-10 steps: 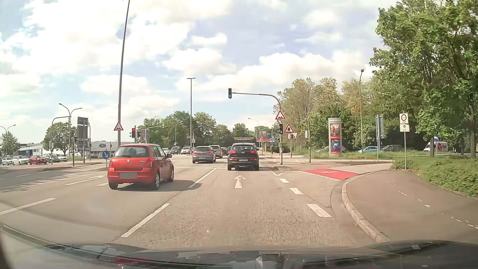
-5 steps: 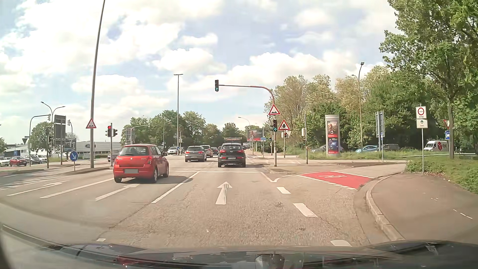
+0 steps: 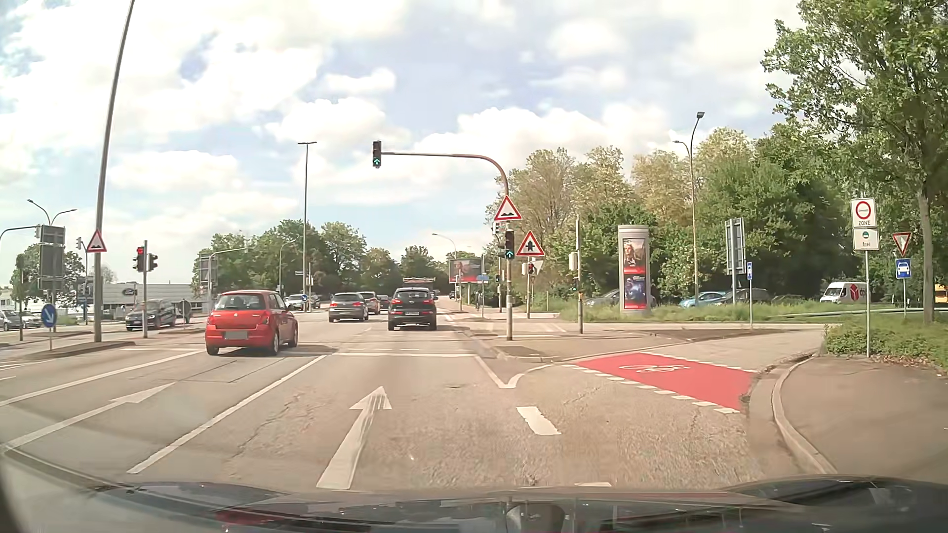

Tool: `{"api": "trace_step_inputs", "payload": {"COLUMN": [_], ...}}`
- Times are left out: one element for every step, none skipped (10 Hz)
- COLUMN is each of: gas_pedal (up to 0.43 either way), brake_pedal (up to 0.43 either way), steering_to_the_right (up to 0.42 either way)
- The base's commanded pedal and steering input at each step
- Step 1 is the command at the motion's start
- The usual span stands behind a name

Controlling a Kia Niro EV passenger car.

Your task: Follow the waypoints while adhering to traffic rules and regulations

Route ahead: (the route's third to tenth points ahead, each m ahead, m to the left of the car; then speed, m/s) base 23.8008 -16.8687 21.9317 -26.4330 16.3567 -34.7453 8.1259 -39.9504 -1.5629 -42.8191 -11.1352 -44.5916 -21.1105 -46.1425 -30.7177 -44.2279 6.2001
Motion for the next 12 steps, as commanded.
{"api": "trace_step_inputs", "payload": {"gas_pedal": [0.059,0.059,0.059,0.059,0.059,0.059,0.059,0.059,0.059,0.059,0.047,0.047], "brake_pedal": [0.0,0.0,0.0,0.0,0.0,0.0,0.0,0.0,0.0,0.0,0.0,0.0], "steering_to_the_right": [0.137,0.146,0.155,0.161,0.169,0.175,0.18,0.182,0.188,0.193,0.196,0.197]}}
